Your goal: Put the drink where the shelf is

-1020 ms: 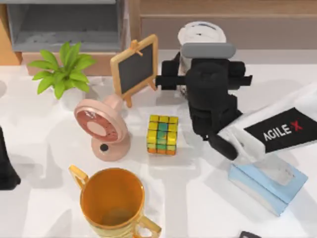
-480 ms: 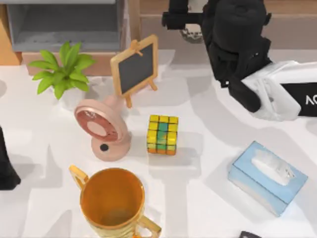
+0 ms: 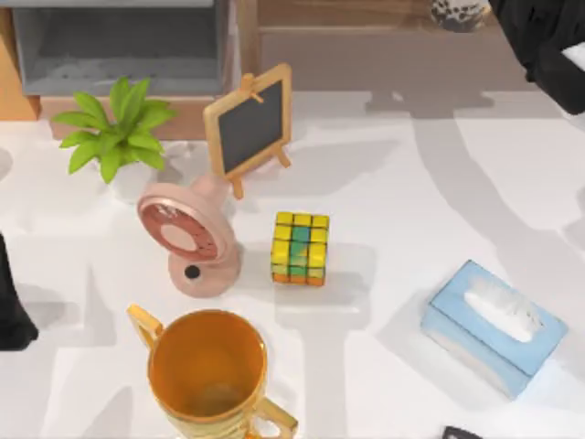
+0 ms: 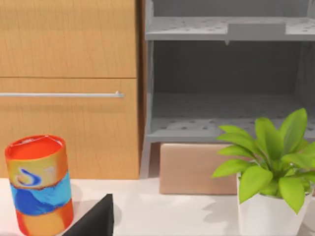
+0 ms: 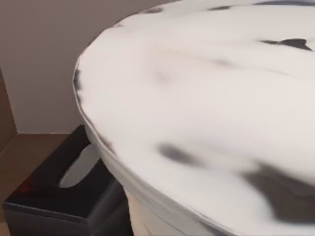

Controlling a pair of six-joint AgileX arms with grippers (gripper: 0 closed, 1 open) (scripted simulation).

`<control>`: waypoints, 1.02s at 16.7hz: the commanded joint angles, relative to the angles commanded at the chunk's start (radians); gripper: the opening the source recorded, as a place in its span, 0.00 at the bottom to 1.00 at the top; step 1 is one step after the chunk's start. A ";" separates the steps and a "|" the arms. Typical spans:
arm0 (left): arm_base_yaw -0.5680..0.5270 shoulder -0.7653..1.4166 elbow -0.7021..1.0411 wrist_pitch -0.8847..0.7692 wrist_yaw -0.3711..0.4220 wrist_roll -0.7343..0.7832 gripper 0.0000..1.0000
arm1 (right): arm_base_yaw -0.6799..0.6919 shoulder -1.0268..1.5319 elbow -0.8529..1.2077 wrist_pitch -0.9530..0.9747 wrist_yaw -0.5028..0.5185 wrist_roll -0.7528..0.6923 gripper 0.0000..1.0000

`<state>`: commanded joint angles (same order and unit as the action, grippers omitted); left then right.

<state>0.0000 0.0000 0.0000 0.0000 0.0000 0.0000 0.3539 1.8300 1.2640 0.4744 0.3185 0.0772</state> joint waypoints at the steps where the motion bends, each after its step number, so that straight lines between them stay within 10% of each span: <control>1: 0.000 0.000 0.000 0.000 0.000 0.000 1.00 | -0.035 -0.006 0.010 -0.034 -0.025 -0.006 0.00; 17: 0.000 0.000 0.000 0.000 0.000 0.000 1.00 | -0.287 -0.061 0.108 -0.270 -0.221 -0.057 0.00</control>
<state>0.0000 0.0000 0.0000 0.0000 0.0000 0.0000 0.0670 1.7687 1.3716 0.2048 0.0970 0.0205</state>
